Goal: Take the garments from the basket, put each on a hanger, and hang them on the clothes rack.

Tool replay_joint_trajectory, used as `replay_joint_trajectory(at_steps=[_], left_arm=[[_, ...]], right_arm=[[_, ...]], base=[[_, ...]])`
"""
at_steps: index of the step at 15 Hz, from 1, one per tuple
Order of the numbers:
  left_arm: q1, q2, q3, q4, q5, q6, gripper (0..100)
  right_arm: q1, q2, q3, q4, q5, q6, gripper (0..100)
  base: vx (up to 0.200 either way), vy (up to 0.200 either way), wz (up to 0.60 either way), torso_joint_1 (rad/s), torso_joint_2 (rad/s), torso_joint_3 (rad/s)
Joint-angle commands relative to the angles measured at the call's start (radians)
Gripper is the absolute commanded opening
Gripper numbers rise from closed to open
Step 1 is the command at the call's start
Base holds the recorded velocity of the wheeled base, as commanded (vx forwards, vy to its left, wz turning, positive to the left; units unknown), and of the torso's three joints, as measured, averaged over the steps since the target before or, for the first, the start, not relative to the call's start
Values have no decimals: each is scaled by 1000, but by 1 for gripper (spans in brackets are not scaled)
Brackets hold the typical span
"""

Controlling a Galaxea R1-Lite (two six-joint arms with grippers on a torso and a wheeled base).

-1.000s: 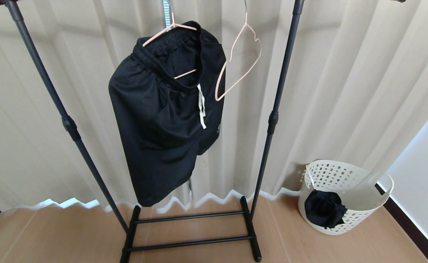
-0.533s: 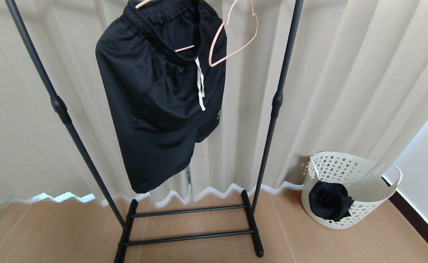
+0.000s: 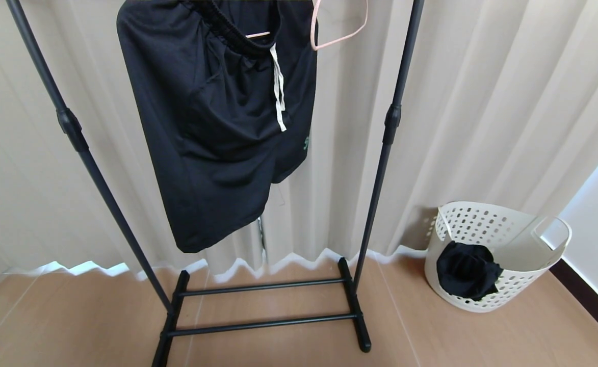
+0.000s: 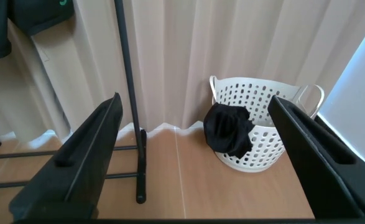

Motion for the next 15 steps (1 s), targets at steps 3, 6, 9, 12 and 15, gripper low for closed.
replay_joint_trajectory(at_steps=[3, 6, 9, 12, 15], left_arm=[[0, 2, 0, 0, 0, 0, 100], [0, 2, 0, 2, 0, 1, 100], [1, 2, 0, 2, 0, 3, 100], [1, 2, 0, 0, 0, 3, 100], [0, 2, 0, 0, 0, 3, 100]], right_arm=[[0, 2, 0, 0, 0, 0, 100], [0, 2, 0, 0, 0, 0, 100], [0, 2, 0, 0, 0, 0, 100], [0, 2, 0, 0, 0, 0, 100], [0, 2, 0, 0, 0, 0, 100]], base=[[0, 0, -600, -4, 23, 25], [0, 0, -200, 2, 2, 1], [0, -133, 0, -2, 3, 2], [0, -200, 0, 4, -1, 1], [0, -200, -400, 2, 9, 4]])
